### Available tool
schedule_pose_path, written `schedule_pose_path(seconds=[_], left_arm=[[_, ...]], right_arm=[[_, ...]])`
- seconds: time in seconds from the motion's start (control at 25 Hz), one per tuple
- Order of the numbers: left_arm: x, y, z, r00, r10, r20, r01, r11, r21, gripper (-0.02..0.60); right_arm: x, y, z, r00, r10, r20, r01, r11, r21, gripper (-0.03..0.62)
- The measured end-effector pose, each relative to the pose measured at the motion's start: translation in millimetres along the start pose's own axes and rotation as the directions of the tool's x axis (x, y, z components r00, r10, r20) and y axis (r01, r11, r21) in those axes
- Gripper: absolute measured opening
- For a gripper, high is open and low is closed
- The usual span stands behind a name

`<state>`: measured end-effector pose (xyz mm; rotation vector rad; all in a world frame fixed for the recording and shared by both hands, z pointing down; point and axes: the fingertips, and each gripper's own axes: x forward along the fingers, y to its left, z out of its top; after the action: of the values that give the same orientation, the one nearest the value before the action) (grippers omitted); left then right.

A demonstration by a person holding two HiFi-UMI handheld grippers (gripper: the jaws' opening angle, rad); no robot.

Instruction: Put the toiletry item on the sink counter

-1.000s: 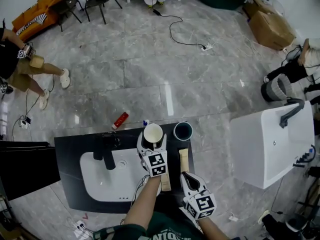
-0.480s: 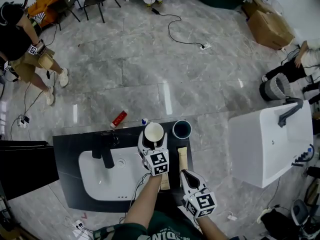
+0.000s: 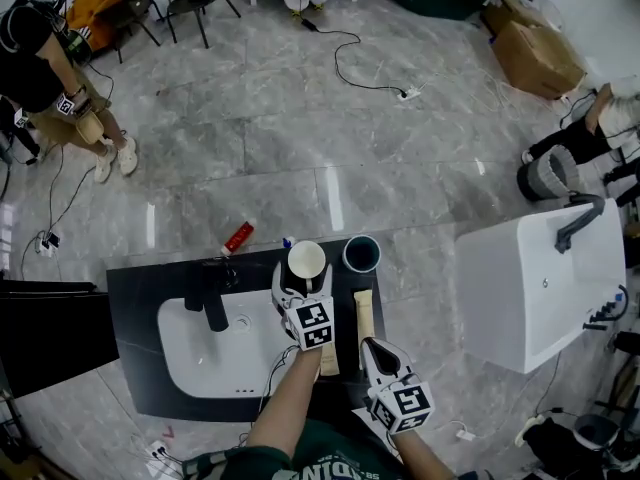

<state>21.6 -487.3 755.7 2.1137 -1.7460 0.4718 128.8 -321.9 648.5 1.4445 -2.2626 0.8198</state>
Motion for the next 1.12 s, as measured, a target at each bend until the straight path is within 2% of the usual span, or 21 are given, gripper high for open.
schedule_pose_path(seconds=[0.16, 0.6, 0.68, 0.76, 0.92, 1.04, 1.12], left_arm=[[-10, 1, -3, 1.0, -0.013, -0.027, 0.013, 1.0, 0.001, 0.431], [-96, -18, 13, 0.99, -0.139, 0.029, 0.137, 0.987, 0.083, 0.426], [-116, -15, 15, 0.987, -0.157, 0.042, 0.152, 0.984, 0.089, 0.375], [-136, -10, 18, 0.985, -0.167, 0.048, 0.163, 0.983, 0.082, 0.285], [-177, 6, 30, 0.984, -0.161, 0.077, 0.157, 0.985, 0.066, 0.015], [-208, 12, 36, 0.977, -0.19, 0.102, 0.187, 0.982, 0.032, 0.011], [-231, 14, 38, 0.97, -0.217, 0.109, 0.213, 0.976, 0.042, 0.011]], right_arm=[[-3, 4, 6, 1.0, 0.01, 0.028, -0.01, 1.0, 0.006, 0.043], [-17, 37, 9, 0.996, 0.051, 0.077, -0.048, 0.998, -0.041, 0.043], [-24, 44, 9, 0.995, 0.052, 0.088, -0.047, 0.998, -0.052, 0.043], [-33, 50, 9, 0.994, 0.052, 0.1, -0.045, 0.996, -0.071, 0.043], [-51, 59, 13, 0.989, 0.055, 0.136, -0.042, 0.995, -0.094, 0.043], [-64, 69, 14, 0.985, 0.062, 0.162, -0.045, 0.993, -0.11, 0.043], [-72, 78, 13, 0.982, 0.069, 0.177, -0.046, 0.99, -0.13, 0.043]])
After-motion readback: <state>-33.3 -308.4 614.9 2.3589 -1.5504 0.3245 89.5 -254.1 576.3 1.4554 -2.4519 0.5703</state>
